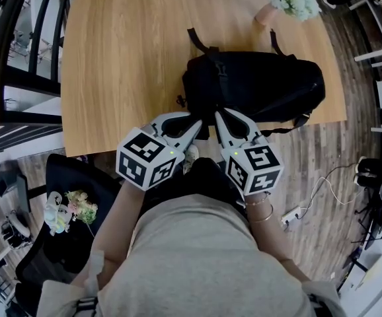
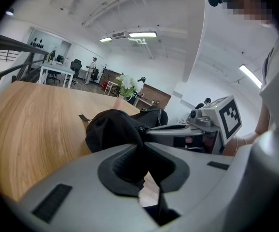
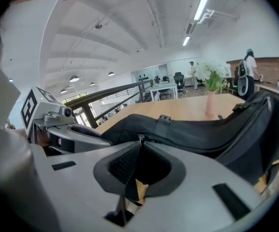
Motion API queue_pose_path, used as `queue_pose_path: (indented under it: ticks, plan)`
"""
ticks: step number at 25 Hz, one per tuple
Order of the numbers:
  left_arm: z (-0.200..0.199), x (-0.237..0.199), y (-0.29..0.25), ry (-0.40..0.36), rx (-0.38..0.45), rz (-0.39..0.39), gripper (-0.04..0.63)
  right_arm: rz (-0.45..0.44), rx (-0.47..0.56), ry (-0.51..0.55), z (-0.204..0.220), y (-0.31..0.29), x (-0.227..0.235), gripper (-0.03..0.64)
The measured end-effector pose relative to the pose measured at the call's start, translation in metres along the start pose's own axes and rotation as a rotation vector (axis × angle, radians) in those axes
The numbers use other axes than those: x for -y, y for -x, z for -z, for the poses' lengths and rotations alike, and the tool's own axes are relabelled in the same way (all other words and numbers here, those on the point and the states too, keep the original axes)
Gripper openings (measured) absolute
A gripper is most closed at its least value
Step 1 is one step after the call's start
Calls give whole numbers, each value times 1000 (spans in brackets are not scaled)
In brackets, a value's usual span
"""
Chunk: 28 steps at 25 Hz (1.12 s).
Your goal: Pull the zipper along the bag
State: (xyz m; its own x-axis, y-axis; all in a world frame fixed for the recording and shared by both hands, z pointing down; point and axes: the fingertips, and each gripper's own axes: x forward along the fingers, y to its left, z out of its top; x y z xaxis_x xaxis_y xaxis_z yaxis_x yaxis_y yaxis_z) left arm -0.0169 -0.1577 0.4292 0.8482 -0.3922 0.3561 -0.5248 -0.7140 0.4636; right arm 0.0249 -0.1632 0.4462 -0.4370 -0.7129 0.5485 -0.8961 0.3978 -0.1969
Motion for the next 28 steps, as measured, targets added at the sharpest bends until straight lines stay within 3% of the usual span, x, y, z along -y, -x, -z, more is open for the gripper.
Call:
queue_pose_path:
  ticks: [14, 21, 26, 28]
  plan:
    - [1, 1, -2, -15, -18, -7, 44, -13, 8, 39, 0, -12, -4, 63]
    - [2, 4, -5, -20, -28, -6, 44, 42, 17, 118, 0, -14, 1, 89]
    - [2, 4, -5, -22, -28, -4, 44, 58, 35, 127, -1, -14, 4, 78]
    - [2, 2, -4, -21, -26, -4, 44, 74, 36, 133, -1, -13, 6, 41]
